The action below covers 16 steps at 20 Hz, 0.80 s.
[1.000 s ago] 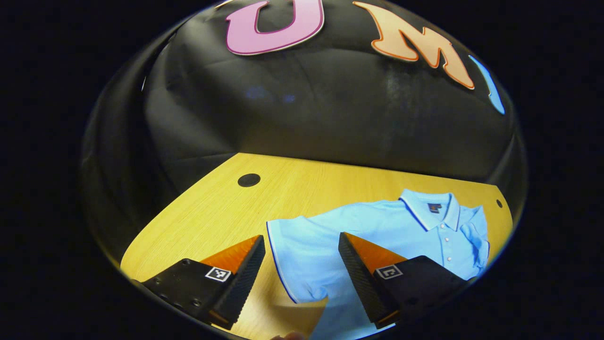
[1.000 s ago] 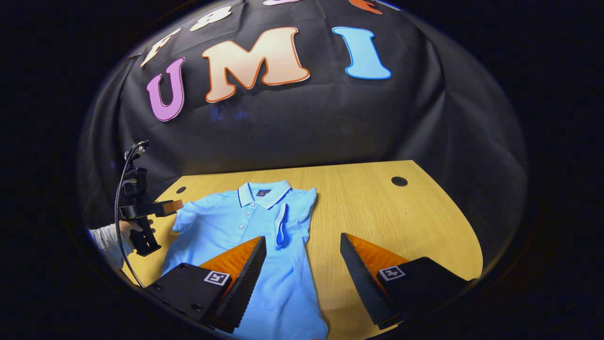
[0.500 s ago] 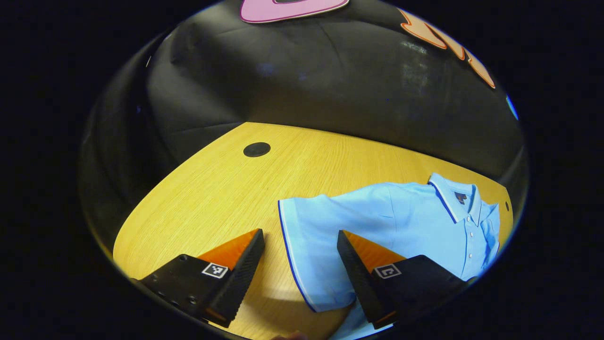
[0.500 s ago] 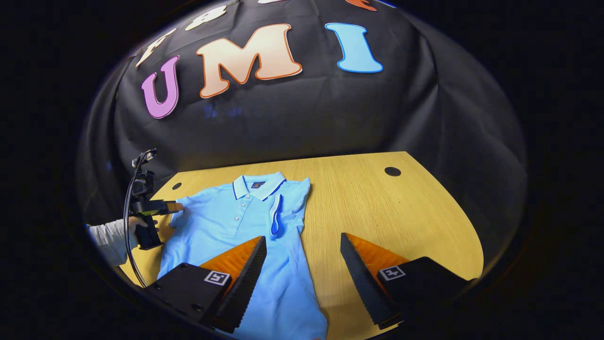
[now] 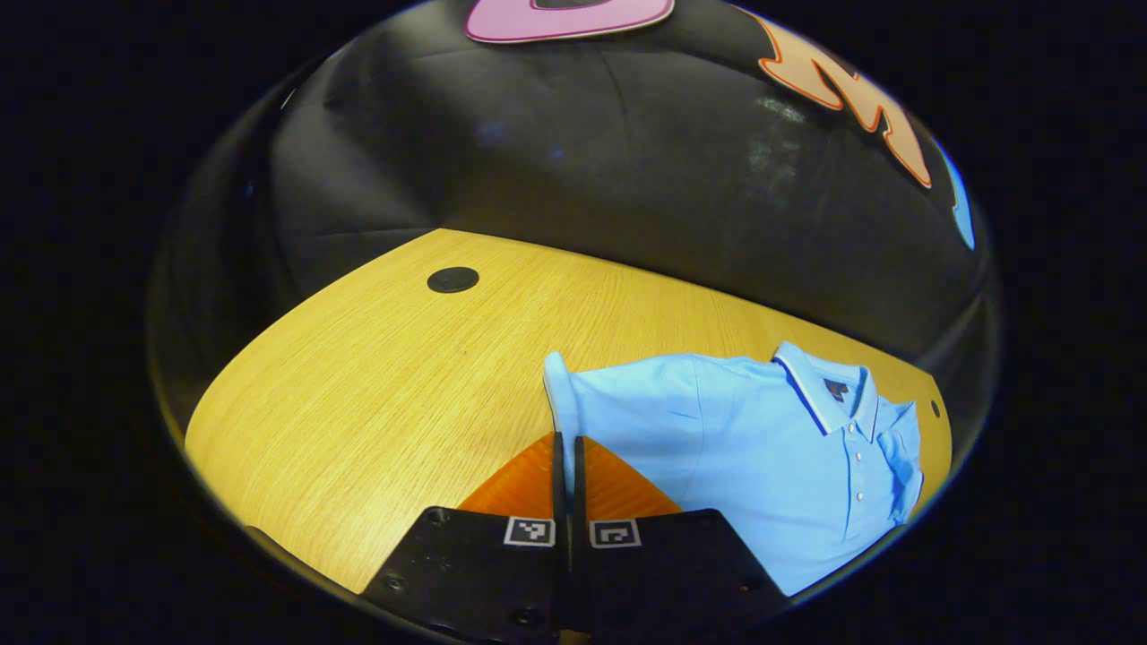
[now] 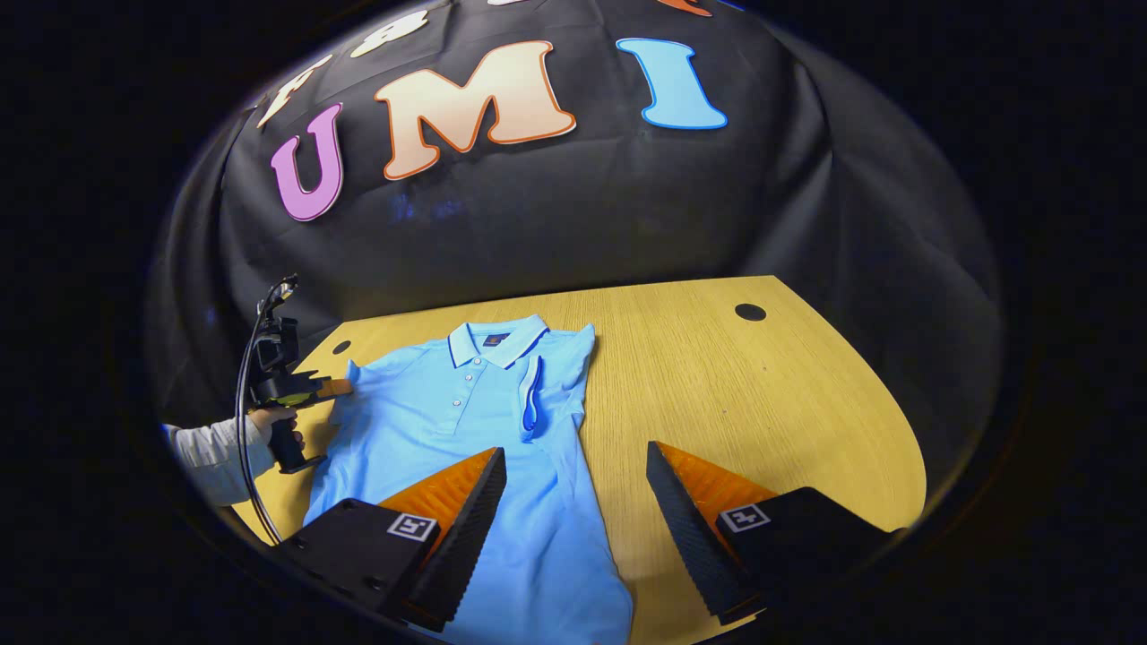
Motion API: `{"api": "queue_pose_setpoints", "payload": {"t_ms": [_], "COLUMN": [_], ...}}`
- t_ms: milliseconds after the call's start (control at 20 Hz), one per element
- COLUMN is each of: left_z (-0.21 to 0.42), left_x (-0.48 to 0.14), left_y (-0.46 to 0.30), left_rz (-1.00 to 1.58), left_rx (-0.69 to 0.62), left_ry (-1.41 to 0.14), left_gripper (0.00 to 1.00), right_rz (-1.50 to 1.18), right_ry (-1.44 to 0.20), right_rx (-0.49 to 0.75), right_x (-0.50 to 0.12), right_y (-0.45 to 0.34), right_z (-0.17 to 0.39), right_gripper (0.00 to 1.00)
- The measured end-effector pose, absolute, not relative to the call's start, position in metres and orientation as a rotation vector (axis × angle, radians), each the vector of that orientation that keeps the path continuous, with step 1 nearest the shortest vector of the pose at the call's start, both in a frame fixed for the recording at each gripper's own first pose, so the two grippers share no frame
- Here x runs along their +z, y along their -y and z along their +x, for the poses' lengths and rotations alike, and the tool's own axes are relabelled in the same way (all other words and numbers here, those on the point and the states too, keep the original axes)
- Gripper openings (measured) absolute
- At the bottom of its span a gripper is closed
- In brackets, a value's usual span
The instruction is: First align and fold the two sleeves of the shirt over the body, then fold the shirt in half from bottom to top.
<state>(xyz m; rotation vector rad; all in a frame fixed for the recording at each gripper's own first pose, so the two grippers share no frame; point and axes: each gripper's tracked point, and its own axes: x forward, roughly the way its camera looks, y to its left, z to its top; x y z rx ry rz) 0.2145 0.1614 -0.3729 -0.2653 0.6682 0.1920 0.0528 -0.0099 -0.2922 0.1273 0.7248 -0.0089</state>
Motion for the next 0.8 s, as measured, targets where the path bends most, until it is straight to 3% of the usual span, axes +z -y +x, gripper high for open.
{"api": "queue_pose_setpoints", "payload": {"t_ms": [150,200,250,300,350,800], "left_z": [0.210,0.211,0.214,0.217,0.218,0.225], "left_x": [-0.367,-0.360,-0.351,-0.341,-0.332,-0.311], "left_y": [-0.156,-0.149,-0.140,-0.128,-0.116,-0.004], "left_rz": [-0.274,-0.283,-0.295,-0.298,-0.294,-0.191], "left_rx": [0.203,0.195,0.171,0.138,0.111,-0.123], "left_ry": [-0.682,-0.673,-0.660,-0.650,-0.641,-0.652], "left_gripper": [0.00,0.00,0.00,0.00,0.00,0.00], "right_rz": [0.111,0.109,0.114,0.122,0.131,0.155], "right_ry": [-0.713,-0.708,-0.703,-0.697,-0.691,-0.681], "right_rx": [-0.009,-0.013,-0.017,-0.021,-0.024,-0.004], "right_x": [-0.287,-0.285,-0.282,-0.281,-0.278,-0.279], "right_y": [0.016,0.019,0.021,0.022,0.023,0.014], "right_z": [0.050,0.048,0.047,0.047,0.047,0.040], "right_gripper": [0.98,0.94,0.98,0.94,0.98,0.98]}}
